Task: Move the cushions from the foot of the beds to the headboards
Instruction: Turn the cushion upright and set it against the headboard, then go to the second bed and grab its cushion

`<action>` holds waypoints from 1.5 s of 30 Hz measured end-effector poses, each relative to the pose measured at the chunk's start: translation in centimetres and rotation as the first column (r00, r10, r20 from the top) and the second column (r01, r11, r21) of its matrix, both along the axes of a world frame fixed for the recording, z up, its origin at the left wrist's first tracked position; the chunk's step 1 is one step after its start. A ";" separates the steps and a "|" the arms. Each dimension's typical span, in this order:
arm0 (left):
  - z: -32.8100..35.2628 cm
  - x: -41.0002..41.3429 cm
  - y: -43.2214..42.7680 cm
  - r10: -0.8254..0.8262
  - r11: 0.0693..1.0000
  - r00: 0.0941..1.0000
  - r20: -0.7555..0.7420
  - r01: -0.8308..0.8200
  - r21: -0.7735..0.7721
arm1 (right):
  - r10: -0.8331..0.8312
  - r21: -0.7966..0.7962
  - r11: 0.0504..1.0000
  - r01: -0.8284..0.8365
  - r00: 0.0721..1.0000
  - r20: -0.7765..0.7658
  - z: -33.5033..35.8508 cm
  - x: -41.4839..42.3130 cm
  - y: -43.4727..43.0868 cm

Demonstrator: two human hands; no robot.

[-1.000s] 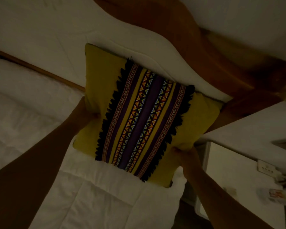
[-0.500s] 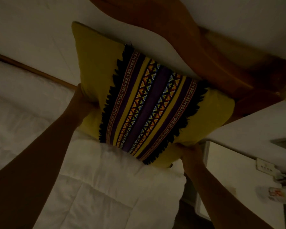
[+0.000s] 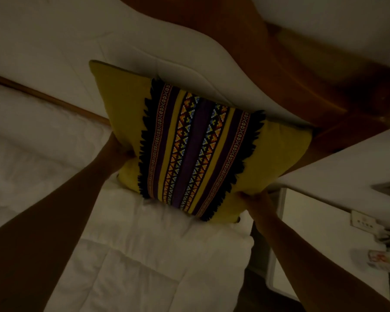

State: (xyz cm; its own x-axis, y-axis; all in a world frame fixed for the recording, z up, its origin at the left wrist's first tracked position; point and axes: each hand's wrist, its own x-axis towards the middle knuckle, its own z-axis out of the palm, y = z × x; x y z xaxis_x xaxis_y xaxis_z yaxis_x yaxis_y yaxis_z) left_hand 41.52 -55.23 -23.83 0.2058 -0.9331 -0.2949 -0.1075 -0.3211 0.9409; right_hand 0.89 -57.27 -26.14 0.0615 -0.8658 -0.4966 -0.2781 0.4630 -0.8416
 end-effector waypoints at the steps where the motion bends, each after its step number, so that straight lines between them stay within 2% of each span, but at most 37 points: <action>1: 0.1 -0.1 0.6 0.019 1.000 0.999 0.026 -0.019 0.013 | -0.002 -0.012 1.000 0.002 1.000 -0.013 0.2 0.1 0.4; 4: -0.8 -0.4 3.0 0.169 0.974 0.973 0.159 -0.190 0.126 | -0.086 0.093 0.992 0.088 0.996 -0.026 0.6 0.2 2.4; 6: -1.2 -1.5 5.6 0.227 0.945 0.955 0.193 -0.264 0.194 | -0.075 0.234 0.966 0.108 0.986 -0.149 1.0 0.4 4.6; 8: -0.8 -3.6 9.0 0.226 0.928 0.954 0.197 -0.272 0.254 | 0.084 0.329 0.944 0.005 0.963 -0.256 1.5 0.7 6.9; 10: -0.2 -6.4 13.2 0.177 0.907 0.958 0.227 -0.248 0.339 | 0.279 0.356 0.919 -0.168 0.916 -0.289 2.2 0.9 8.9; 13: 1.2 -11.1 19.8 0.133 0.858 0.961 0.243 -0.235 0.456 | 0.577 0.389 0.800 -0.457 0.764 -0.287 4.0 1.3 10.8; 15: 2.5 -14.2 24.0 0.140 0.833 0.954 0.265 -0.258 0.490 | 0.710 0.379 0.698 -0.607 0.655 -0.259 5.6 1.4 11.7; 19: 5.4 -20.4 31.7 0.061 0.783 0.918 0.391 -0.287 0.552 | 0.859 0.311 0.504 -0.806 0.431 -0.275 8.1 0.9 13.6; 21: 7.1 -23.6 35.3 0.075 0.743 0.916 0.394 -0.315 0.591 | 0.898 0.259 0.398 -0.880 0.316 -0.306 9.0 0.5 15.1; 23: 8.5 -26.7 39.2 0.104 0.712 0.918 0.382 -0.337 0.616 | 0.929 0.224 0.253 -0.941 0.171 -0.328 9.9 0.3 17.0; 26: 10.2 -31.7 44.6 0.195 0.657 0.890 0.412 -0.430 0.619 | 0.932 0.171 0.054 -0.984 -0.012 -0.362 10.7 -0.3 20.2; 30: 12.3 -38.1 51.0 0.366 0.522 0.792 0.489 -0.609 0.597 | 0.869 0.123 -0.233 -0.965 -0.263 -0.420 12.0 -0.8 25.2; 37: 15.2 -46.4 61.4 0.566 0.317 0.600 0.566 -0.792 0.522 | 0.707 0.082 -0.564 -0.822 -0.531 -0.467 14.2 -0.6 36.8; 39: 15.6 -49.6 65.9 0.625 0.224 0.530 0.573 -0.825 0.519 | 0.629 0.088 -0.663 -0.744 -0.616 -0.474 14.9 -0.4 42.5; 43: 15.3 -56.3 76.0 0.795 0.047 0.359 0.488 -0.840 0.541 | 0.471 0.080 -0.812 -0.579 -0.730 -0.495 15.1 -1.7 55.1; 45: 15.0 -60.0 81.6 0.831 -0.014 0.297 0.471 -0.835 0.550 | 0.385 0.086 -0.868 -0.489 -0.772 -0.506 14.8 -3.1 62.2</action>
State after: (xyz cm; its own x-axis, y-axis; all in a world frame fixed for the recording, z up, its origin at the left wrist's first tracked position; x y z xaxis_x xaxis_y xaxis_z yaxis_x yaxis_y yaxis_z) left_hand -18.49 26.33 -8.78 0.7033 0.3479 -0.6199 0.6724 -0.6086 0.4213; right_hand -2.19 4.88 -11.31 0.5772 0.6198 -0.5317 0.3303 -0.7727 -0.5421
